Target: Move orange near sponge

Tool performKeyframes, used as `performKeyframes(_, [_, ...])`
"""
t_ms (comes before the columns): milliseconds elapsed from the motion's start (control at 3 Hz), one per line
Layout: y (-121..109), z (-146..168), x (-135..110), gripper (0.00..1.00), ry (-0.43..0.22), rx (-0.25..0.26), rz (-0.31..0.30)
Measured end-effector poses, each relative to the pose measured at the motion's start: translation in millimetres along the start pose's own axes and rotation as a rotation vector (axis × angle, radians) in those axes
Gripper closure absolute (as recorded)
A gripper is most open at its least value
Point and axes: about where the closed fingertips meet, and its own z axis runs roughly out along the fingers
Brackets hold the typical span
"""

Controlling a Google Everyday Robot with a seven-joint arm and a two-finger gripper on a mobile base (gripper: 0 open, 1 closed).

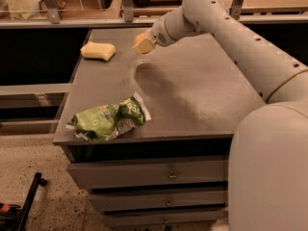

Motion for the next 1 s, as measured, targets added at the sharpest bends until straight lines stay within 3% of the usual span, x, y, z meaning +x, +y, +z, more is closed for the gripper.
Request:
performKeyframes(667, [29, 26, -16, 1.0, -0.036, -0.101, 0.001])
performKeyframes(1000, [39, 33, -23, 1.0, -0.027, -0.125, -0.021])
